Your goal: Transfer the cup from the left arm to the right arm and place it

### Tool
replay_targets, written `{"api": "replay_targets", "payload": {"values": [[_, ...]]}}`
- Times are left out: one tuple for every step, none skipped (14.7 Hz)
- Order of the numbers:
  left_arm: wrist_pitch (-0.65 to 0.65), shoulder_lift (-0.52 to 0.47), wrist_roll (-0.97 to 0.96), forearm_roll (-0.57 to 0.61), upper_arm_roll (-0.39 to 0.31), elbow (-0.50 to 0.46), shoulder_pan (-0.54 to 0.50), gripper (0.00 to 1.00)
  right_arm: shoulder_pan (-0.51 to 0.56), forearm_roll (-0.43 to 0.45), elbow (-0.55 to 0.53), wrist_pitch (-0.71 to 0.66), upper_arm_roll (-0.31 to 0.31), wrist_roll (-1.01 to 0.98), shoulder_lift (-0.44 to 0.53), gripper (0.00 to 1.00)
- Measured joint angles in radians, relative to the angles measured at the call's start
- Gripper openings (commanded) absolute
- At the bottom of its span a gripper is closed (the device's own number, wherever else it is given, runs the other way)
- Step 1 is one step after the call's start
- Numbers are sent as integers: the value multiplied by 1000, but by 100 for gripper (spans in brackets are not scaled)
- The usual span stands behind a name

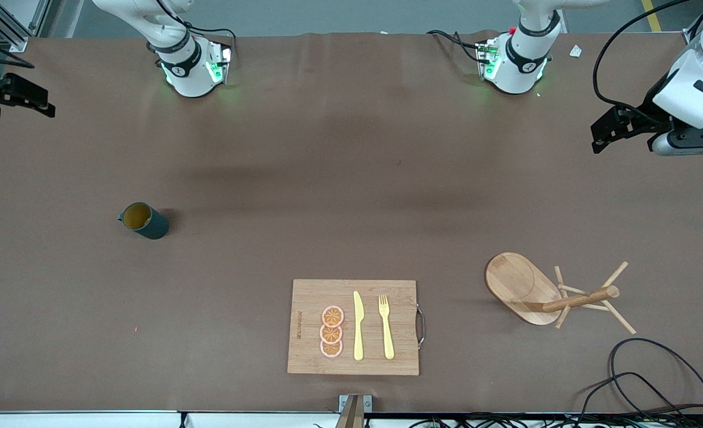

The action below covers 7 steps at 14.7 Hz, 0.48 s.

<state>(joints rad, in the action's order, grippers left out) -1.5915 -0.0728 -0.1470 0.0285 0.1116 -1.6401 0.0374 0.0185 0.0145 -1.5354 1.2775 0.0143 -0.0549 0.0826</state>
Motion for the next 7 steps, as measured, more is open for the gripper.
{"api": "replay_targets", "payload": {"values": [[0, 0, 11, 0, 0, 1, 0, 100, -6, 0, -16, 8, 0, 8, 18, 100], [0, 0, 37, 0, 0, 1, 0, 100, -8, -2, -27, 14, 1, 10, 31, 100], [0, 0, 66, 0, -1, 3, 0, 100, -9, -6, -32, 24, 3, 11, 41, 100], [0, 0, 90, 0, -2, 5, -2, 100, -10, -11, -34, 39, 8, 11, 47, 100], [0, 0, 103, 0, -4, 10, -6, 100, -10, -14, -34, 51, 13, 11, 50, 100], [0, 0, 110, 0, -4, 16, -10, 100, -11, -15, -34, 61, 17, 11, 51, 100], [0, 1, 112, 0, -5, 20, -12, 100, -11, -17, -35, 68, 20, 11, 51, 100]]}}
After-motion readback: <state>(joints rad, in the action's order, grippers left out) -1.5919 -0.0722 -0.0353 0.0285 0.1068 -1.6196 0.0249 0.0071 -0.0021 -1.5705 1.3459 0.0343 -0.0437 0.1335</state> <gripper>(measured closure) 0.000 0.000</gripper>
